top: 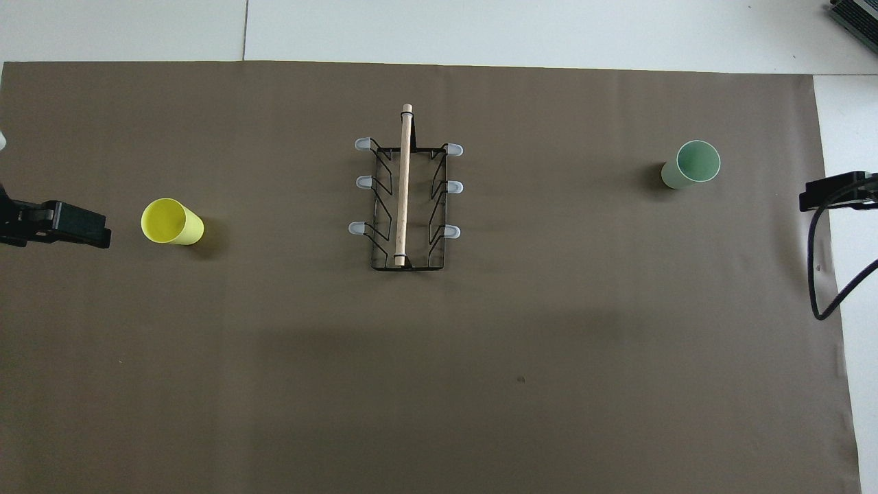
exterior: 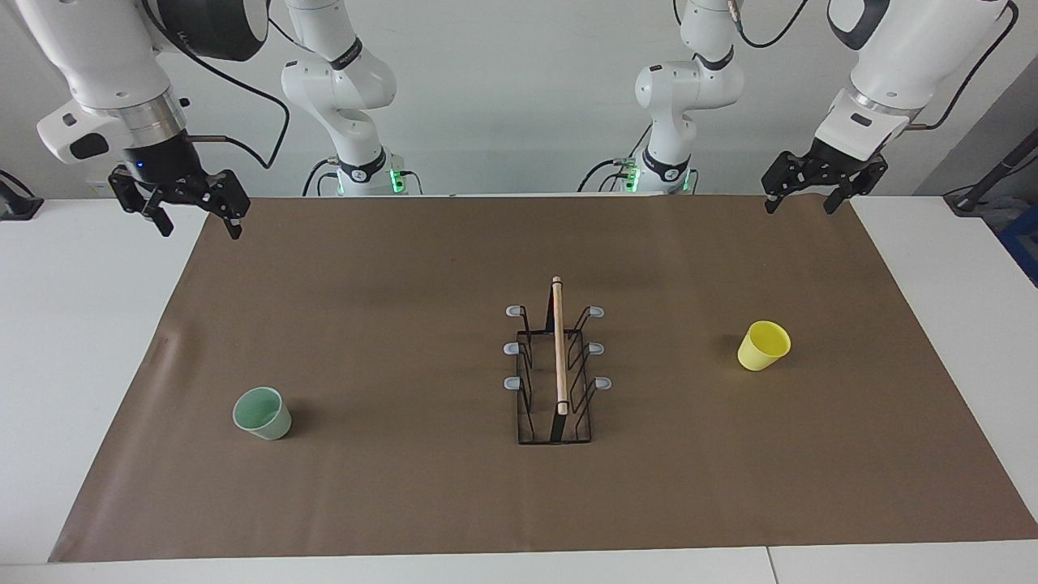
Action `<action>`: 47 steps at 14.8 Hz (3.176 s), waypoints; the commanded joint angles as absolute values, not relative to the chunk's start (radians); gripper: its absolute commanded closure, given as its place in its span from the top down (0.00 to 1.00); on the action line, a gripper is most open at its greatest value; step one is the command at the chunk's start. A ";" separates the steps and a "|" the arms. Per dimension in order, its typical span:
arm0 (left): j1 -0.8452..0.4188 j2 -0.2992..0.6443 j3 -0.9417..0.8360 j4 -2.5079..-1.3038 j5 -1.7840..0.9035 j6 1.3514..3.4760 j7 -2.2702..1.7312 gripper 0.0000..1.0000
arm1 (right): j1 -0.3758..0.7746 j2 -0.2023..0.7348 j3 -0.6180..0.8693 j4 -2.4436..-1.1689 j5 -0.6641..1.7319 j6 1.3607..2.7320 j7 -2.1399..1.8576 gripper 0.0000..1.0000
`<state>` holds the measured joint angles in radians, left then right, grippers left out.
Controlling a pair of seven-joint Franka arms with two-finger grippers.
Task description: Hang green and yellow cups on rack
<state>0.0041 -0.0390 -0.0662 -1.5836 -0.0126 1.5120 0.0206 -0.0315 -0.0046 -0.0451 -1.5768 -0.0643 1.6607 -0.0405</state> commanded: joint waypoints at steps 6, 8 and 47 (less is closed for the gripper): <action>0.003 -0.049 -0.071 -1.591 0.006 1.502 0.015 1.00 | -0.031 0.008 -0.046 -1.554 -0.058 1.644 -0.011 1.00; -0.003 -0.054 -0.071 -1.598 0.006 1.479 0.011 1.00 | -0.031 0.008 -0.046 -1.554 -0.058 1.646 -0.011 1.00; 0.230 0.262 0.296 -1.994 -0.910 1.809 -0.632 1.00 | 0.288 0.416 -0.025 -1.710 -0.866 1.928 -0.729 1.00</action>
<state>0.2724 0.2855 0.2894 -1.9683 -0.9395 1.7712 -0.6040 0.2668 0.3834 -0.0217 -1.7012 -0.8014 1.9084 -0.6923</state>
